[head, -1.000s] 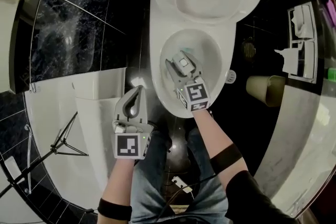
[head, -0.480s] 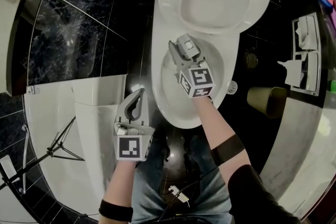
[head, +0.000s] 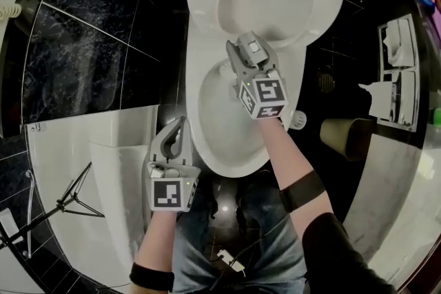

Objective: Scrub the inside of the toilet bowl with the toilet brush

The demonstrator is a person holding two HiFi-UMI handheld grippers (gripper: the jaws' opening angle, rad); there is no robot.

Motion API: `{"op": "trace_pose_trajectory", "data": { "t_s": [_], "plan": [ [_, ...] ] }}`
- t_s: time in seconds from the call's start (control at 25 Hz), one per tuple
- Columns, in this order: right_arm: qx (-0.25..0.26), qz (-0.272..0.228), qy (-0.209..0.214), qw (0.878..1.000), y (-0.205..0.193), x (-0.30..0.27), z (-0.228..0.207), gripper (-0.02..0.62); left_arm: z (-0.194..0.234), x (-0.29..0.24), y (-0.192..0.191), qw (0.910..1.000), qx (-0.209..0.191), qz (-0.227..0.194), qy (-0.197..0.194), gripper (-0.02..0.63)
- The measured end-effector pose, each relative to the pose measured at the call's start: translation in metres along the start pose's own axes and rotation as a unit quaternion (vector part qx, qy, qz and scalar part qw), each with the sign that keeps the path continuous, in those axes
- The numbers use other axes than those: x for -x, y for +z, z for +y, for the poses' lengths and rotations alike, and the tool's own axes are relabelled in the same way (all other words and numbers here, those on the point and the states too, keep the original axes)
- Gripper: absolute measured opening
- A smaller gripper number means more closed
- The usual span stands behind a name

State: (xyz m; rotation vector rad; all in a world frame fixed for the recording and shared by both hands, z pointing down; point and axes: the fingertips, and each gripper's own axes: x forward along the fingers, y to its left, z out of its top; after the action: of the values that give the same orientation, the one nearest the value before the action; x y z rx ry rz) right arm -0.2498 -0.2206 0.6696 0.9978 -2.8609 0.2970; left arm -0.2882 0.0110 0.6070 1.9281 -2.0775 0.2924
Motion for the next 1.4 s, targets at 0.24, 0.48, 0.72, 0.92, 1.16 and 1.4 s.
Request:
{"op": "trace_pose_trajectory", "data": {
  "t_s": [0.24,0.48,0.72,0.92,1.16,1.4],
  "plan": [
    [0.042,0.02,-0.032,0.998,-0.001,0.029,-0.048,0.254,-0.023,-0.008,0.007,0.9998,-0.006,-0.003,-0.016,0.0],
    [0.044,0.064,-0.059,0.995,-0.023,0.079,-0.073,0.255,-0.041,-0.008,0.011,0.9995,-0.007,0.006,-0.032,0.0],
    [0.023,0.11,-0.067,0.991,-0.041,0.138,-0.056,0.256,-0.059,0.011,0.023,0.9983,-0.007,0.028,-0.052,0.0],
    [-0.003,0.145,-0.056,0.988,-0.042,0.175,-0.016,0.256,-0.062,0.037,0.04,0.9971,-0.008,0.041,-0.063,0.0],
    [-0.029,0.182,-0.039,0.982,-0.047,0.201,0.034,0.255,-0.047,0.058,0.064,0.997,-0.007,0.044,-0.063,0.0],
    [-0.039,0.189,-0.012,0.981,-0.049,0.195,0.08,0.255,-0.026,0.065,0.072,0.9982,0.002,0.032,-0.051,0.0]
  ]
}}
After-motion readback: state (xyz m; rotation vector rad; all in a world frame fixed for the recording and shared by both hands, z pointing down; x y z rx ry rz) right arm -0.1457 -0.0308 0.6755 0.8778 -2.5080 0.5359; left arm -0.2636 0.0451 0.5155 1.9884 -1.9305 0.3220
